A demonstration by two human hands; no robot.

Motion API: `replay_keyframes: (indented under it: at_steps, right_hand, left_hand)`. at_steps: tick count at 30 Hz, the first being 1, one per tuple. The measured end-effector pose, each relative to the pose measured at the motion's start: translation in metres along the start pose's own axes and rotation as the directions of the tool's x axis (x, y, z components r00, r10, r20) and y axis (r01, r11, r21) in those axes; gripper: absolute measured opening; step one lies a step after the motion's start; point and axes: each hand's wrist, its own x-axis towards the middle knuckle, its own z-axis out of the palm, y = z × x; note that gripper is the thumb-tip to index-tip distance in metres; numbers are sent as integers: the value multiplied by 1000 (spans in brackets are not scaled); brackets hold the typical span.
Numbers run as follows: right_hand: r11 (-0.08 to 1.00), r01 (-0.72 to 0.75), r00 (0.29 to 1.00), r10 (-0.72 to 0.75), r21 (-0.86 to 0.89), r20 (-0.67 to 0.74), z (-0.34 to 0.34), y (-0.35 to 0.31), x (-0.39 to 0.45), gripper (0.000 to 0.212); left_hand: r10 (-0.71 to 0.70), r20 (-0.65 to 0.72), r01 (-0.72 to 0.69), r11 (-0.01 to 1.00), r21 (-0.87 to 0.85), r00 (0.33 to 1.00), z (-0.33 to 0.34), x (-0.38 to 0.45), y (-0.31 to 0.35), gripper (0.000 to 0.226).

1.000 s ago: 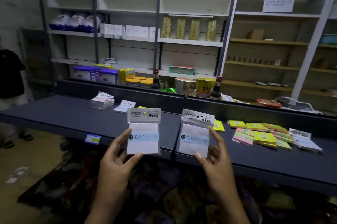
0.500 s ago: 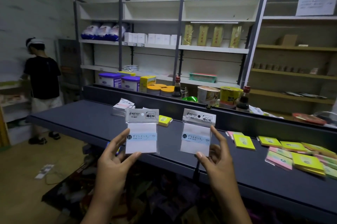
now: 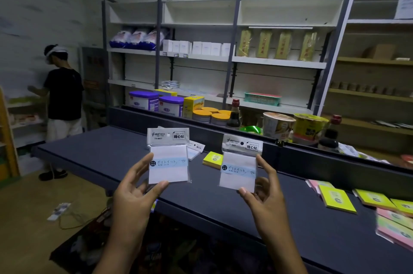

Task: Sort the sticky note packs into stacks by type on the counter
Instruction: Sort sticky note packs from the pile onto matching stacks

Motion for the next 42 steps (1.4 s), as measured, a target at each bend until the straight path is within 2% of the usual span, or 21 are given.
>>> replay_keyframes:
  at_steps: [9, 16, 21, 30, 36, 38, 41, 42]
  right_hand:
    - [1000, -11, 995, 8, -24, -98, 79, 27, 73, 78]
    - [994, -90, 993, 85, -68, -76, 147, 53, 143, 73]
    - [960, -201, 979, 189, -194, -78, 181, 73, 182, 73]
    - [876, -381, 923, 377, -295, -74, 208, 105, 219, 75]
    - [777, -346, 913, 408, -526, 2, 215, 107, 222, 71]
    - [715, -305, 916, 402, -628, 13, 216, 105, 223, 64]
    - [606, -236, 917, 398, -760, 32, 219, 107, 225, 27]
    - [566, -222, 910, 414, -794, 40, 220, 109, 226, 23]
  left_hand:
    - [12, 83, -8, 998, -55, 996, -32, 114, -43, 62]
    - [-7, 122, 20, 994, -109, 993, -59, 185, -77, 62]
    - [-30, 145, 47, 992, -118, 989, -75, 217, -99, 62]
    - [-73, 168, 95, 987, -129, 983, -89, 247, -118, 62]
    - [-81, 178, 103, 988, -114, 981, -89, 258, -122, 63]
    - [-78, 185, 98, 990, -100, 980, -89, 261, -122, 63]
    - [-79, 192, 96, 992, -80, 978, -88, 265, -124, 63]
    - [-80, 195, 95, 993, -73, 978, -87, 266, -126, 63]
